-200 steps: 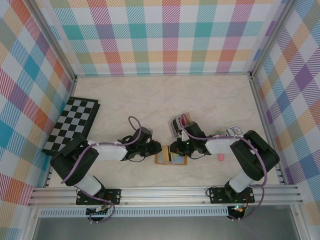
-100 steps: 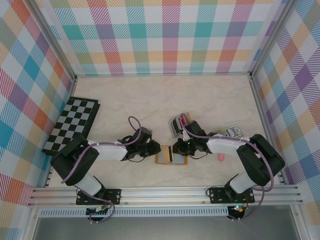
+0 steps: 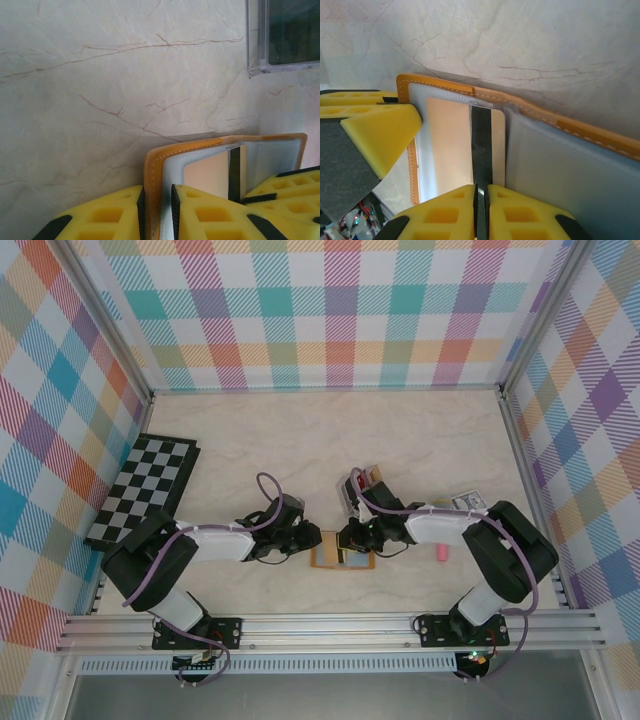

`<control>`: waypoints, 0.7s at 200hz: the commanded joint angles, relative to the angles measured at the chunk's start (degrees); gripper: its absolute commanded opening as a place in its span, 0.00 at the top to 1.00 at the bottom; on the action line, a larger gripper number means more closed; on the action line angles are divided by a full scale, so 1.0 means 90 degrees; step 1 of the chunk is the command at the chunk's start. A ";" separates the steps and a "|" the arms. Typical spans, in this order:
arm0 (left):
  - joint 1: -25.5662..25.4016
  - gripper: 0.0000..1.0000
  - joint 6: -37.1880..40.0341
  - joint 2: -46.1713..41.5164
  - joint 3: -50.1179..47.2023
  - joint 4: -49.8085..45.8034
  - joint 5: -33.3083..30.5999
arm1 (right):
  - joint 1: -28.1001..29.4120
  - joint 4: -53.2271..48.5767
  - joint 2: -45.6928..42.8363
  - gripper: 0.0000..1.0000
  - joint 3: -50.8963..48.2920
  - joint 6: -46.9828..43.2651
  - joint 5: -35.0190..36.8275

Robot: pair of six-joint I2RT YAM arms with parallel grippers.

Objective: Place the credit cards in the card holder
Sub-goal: Insert the credit card into the card slot.

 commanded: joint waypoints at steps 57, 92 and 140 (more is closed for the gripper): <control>-0.0098 0.78 -0.0052 0.0318 -0.0163 -0.0343 -0.0112 | 0.0073 -0.0794 -0.0024 0.84 0.0260 -0.0307 0.0404; -0.0105 0.78 -0.0050 0.0341 -0.0143 -0.0328 -0.0075 | 0.0177 -0.0503 0.0297 0.90 0.0391 -0.0272 0.0104; -0.0118 0.78 -0.0081 0.0367 -0.0133 -0.0266 -0.0046 | 0.0264 -0.0065 0.0481 0.92 0.0557 -0.0106 -0.0262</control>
